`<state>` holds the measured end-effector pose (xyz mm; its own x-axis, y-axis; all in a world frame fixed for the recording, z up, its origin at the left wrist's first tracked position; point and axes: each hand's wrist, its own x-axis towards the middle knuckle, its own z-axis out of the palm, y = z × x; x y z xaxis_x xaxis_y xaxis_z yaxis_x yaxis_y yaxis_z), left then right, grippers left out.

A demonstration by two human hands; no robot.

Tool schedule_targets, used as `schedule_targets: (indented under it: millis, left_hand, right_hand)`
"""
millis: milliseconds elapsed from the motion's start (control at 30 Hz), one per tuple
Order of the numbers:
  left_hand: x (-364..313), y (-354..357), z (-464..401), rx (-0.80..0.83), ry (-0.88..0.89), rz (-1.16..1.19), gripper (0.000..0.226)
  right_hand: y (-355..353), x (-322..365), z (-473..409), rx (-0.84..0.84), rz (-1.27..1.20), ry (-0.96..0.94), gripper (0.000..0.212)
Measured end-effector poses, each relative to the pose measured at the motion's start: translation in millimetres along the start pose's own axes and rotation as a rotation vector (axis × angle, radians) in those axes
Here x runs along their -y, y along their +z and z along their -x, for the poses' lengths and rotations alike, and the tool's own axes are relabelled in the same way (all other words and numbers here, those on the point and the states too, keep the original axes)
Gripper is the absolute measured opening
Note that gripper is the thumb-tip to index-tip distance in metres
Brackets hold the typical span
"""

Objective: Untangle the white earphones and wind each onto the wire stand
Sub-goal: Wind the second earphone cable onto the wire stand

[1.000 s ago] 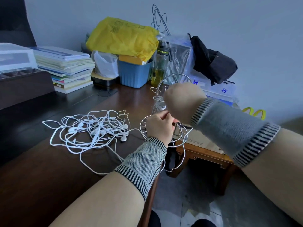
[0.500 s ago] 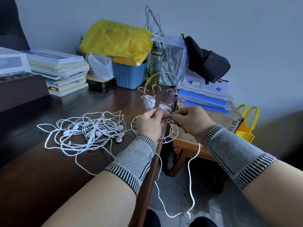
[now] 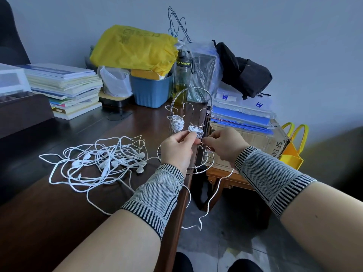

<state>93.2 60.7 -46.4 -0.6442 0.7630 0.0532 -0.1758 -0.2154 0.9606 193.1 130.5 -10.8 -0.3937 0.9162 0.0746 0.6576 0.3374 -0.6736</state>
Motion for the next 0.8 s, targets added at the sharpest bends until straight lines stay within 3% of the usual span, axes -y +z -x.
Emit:
schedule_targets:
  millis: [233,433,667,800]
  left_hand:
    - [4,1,-2,-0.013,0.005,-0.022,0.036]
    - [5,2,-5,0.000,-0.037,0.061,0.008]
    - [6,1,-6,-0.020,-0.002,0.005,0.013]
    - [5,1,-6,-0.019,0.002,0.013,0.012]
  right_hand:
    - [-15,8,2,-0.074,0.503,-0.029,0.053]
    - [-27,46,13,-0.192,0.949,-0.334,0.028]
    - [-36,77,-9,0.148,1.125,-0.383,0.023]
    - [-53,72,-11,0.244,1.070,-0.387,0.027]
